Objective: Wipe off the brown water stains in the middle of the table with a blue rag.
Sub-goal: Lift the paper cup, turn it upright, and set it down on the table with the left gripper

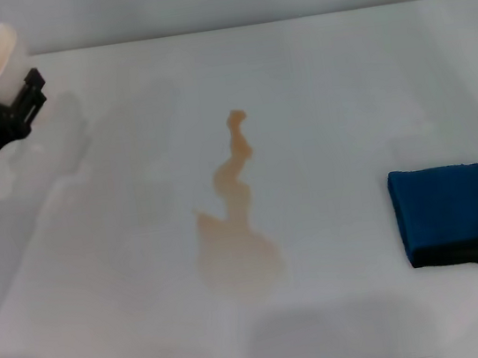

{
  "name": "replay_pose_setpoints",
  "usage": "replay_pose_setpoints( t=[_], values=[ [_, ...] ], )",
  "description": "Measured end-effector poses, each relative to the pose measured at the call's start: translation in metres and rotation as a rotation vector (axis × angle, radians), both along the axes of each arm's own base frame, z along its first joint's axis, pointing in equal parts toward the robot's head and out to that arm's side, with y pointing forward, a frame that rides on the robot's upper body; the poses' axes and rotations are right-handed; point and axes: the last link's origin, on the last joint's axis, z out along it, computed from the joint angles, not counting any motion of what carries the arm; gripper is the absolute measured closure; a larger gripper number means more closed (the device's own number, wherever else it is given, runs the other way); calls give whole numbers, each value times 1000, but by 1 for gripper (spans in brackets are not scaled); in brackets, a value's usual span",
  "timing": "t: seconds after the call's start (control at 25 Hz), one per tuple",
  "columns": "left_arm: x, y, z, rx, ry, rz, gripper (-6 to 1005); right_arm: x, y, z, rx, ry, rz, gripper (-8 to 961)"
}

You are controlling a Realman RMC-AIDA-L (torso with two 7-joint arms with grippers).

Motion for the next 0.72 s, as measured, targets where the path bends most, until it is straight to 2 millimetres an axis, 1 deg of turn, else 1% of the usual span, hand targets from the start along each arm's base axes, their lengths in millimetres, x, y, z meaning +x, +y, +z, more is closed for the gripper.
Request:
replay_pose_setpoints(
  t=[0.04, 0.08, 0.16, 0.28, 0.56, 0.72],
  values=[
    [0, 0, 0, 0, 0, 0, 334, 0, 0, 0, 0, 0, -1, 259],
    [-5, -1, -5, 28, 15, 53, 333, 0, 0, 0, -1, 0, -1, 259],
    [-10, -3, -12, 57, 42, 100, 333, 0, 0, -1, -2, -1, -1, 260],
    [-10, -5, -16, 62, 62, 109, 334, 0, 0, -1, -4, -2, 0, 260],
    [-16, -10, -35, 0, 91, 178, 337, -1, 0, -3, -11, -3, 3, 259],
    [-17, -11, -39, -15, 93, 196, 338, -1, -1, -4, -13, -2, 3, 260]
  ],
)
